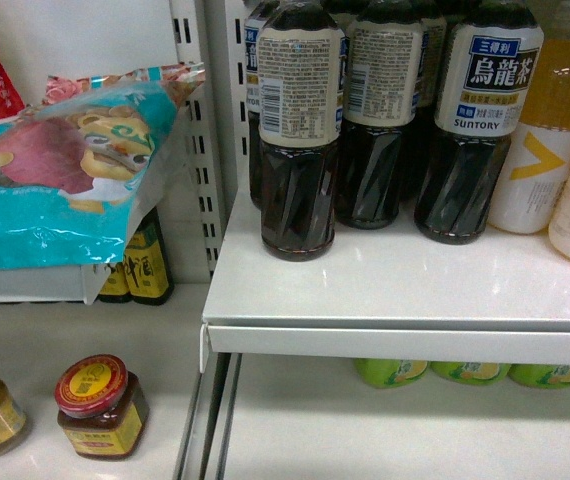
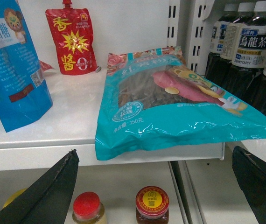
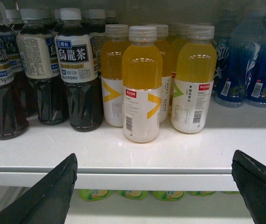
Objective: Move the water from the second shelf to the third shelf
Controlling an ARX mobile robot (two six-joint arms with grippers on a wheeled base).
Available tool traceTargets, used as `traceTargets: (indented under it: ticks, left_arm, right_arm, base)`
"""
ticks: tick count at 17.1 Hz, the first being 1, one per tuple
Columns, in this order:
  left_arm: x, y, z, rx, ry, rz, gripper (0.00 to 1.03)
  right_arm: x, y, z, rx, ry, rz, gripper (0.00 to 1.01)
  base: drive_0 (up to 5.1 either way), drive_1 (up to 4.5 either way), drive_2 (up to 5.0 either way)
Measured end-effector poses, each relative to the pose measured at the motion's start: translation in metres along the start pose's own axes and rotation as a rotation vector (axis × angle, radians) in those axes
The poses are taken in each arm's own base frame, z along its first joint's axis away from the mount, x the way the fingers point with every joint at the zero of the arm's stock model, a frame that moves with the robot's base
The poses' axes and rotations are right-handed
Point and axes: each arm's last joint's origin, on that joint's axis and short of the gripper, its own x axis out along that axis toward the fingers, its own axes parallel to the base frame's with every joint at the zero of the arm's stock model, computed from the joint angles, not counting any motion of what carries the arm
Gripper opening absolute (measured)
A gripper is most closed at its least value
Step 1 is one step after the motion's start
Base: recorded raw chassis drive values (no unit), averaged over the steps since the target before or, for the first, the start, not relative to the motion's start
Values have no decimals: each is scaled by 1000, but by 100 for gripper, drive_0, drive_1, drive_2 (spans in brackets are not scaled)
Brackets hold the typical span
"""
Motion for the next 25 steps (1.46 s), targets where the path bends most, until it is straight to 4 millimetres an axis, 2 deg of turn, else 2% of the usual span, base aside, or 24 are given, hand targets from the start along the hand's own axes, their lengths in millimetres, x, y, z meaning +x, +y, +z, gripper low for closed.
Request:
traceTargets:
  ticks: [25]
  left_arm:
    - [0,0,0,0,-1,0,98]
  right_arm:
    - [0,0,0,0,0,0,98]
  base:
    - [0,0,0]
